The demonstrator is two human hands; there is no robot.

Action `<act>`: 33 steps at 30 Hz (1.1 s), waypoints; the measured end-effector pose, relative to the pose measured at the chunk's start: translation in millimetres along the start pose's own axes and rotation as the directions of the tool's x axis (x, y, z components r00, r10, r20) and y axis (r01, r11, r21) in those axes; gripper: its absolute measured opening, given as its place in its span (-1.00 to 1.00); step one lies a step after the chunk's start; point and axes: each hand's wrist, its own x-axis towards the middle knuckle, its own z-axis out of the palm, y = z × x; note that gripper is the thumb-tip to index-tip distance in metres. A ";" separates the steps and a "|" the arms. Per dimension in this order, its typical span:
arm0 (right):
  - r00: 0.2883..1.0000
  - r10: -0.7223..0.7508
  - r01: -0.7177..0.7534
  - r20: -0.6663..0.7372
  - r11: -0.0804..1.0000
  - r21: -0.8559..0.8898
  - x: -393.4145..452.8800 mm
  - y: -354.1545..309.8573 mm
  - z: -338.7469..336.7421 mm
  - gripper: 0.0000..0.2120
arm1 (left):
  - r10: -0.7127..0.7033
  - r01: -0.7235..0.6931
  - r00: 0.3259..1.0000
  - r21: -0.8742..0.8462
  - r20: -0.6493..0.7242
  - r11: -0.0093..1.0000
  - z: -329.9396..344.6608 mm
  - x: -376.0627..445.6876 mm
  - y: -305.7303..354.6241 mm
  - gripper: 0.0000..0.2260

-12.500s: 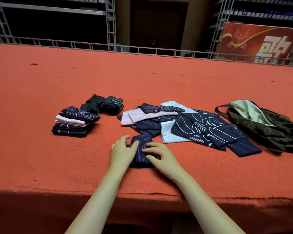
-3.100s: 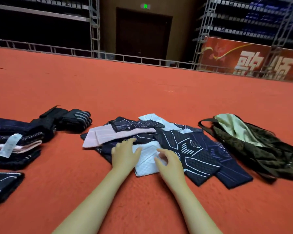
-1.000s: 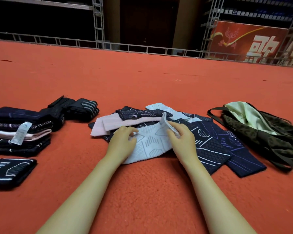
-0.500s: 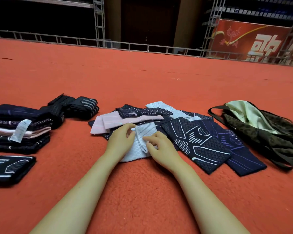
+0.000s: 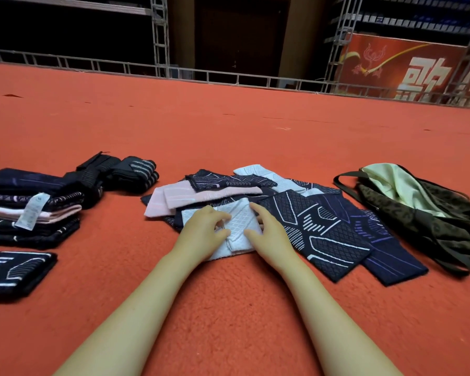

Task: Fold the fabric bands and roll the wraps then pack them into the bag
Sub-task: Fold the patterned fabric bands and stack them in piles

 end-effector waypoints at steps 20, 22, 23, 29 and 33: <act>0.997 0.021 -0.045 0.071 0.930 0.364 -10.2 -24.1 0.9 -0.74 | -0.337 0.335 0.916 -0.876 0.217 0.346 3.3 0.4 31.8 -0.77; 0.995 -0.002 -0.028 0.095 0.949 0.314 -11.5 -24.5 -0.7 -0.71 | -0.377 0.322 0.902 -0.909 0.209 0.264 4.3 -0.1 30.3 -0.84; 0.993 -0.011 -0.027 0.114 0.945 0.327 -12.0 -24.8 -1.7 -0.69 | -0.392 0.308 0.899 -0.920 0.197 0.243 4.4 -0.5 31.2 -0.89; 0.974 0.061 -0.134 0.220 0.932 0.338 -12.6 -23.8 2.4 -0.43 | -0.334 0.221 0.927 -0.467 -0.173 0.856 1.8 0.6 15.7 -0.78; 0.977 0.035 -0.089 0.212 0.964 0.250 -12.8 -24.2 6.1 -0.48 | -0.266 0.218 0.932 -0.205 -0.248 0.954 3.7 -0.1 -3.1 -0.62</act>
